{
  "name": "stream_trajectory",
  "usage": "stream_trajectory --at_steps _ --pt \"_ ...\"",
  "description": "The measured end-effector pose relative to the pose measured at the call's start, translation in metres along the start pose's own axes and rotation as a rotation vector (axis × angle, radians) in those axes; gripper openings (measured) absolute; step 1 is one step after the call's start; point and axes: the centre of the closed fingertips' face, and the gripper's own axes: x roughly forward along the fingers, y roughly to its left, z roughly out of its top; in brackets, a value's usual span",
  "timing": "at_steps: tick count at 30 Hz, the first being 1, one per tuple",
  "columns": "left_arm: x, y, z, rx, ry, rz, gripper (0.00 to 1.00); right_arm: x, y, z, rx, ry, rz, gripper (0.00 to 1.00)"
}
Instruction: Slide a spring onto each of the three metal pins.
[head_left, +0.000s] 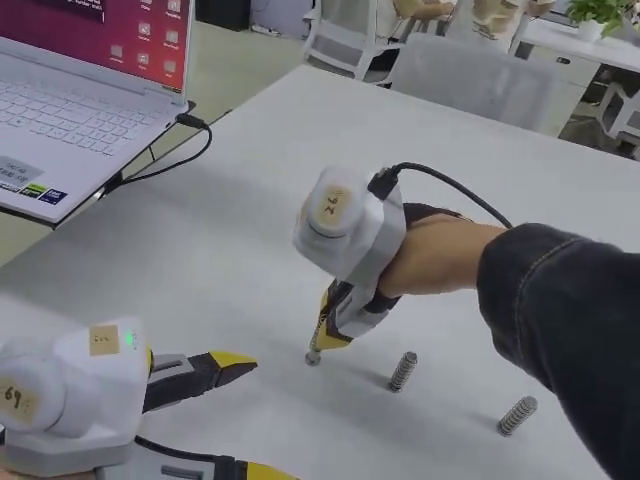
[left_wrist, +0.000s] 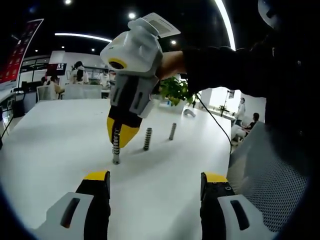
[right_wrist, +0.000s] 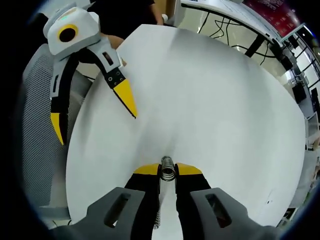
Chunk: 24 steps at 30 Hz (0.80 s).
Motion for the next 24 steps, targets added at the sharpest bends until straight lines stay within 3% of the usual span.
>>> stream_trajectory --at_steps 11,24 --pt "0.0 0.0 -0.001 -0.004 -0.002 0.004 0.7 0.011 0.002 -0.008 0.005 0.031 0.004 0.09" --pt "0.001 0.0 -0.002 -0.005 0.001 0.002 0.69 0.015 0.002 -0.009 0.022 0.03 -0.001 0.09"
